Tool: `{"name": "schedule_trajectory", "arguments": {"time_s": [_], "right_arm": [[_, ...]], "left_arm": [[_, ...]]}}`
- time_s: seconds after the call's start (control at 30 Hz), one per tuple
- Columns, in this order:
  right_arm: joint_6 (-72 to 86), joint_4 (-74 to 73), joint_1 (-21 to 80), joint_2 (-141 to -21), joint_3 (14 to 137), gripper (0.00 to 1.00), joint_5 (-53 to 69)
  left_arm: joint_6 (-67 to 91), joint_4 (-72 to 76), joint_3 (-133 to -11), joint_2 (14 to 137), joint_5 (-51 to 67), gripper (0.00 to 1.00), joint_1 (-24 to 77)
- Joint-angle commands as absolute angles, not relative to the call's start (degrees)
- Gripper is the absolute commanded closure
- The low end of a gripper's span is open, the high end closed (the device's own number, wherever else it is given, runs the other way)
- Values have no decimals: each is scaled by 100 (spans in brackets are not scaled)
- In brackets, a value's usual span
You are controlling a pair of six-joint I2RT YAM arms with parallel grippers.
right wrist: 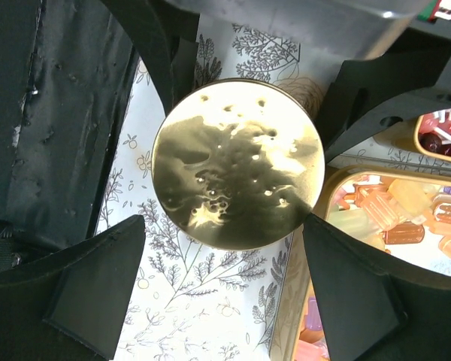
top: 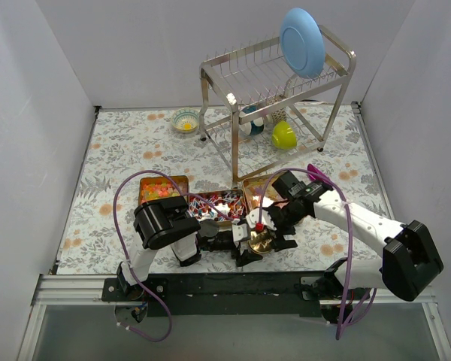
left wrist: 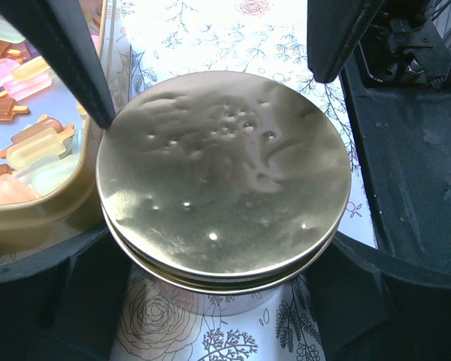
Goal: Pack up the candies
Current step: Screw the bottle lid onto the packing bottle.
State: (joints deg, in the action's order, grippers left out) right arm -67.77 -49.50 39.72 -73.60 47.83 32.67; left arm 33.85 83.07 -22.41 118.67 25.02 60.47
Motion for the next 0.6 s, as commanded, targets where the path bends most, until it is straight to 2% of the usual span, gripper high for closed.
{"name": "schedule_trajectory", "arguments": {"time_s": [0.0,0.57], "right_arm": [[-6662,-6503,4052,-7304,4526,9,3489],[-6899,-6899,4061,-7181,4623,11,3507]], "left_arm": [[4113,9519,-1898,12744,1723,100,5783],[4166,9466,-1916,12770,1767,100,5783]]}}
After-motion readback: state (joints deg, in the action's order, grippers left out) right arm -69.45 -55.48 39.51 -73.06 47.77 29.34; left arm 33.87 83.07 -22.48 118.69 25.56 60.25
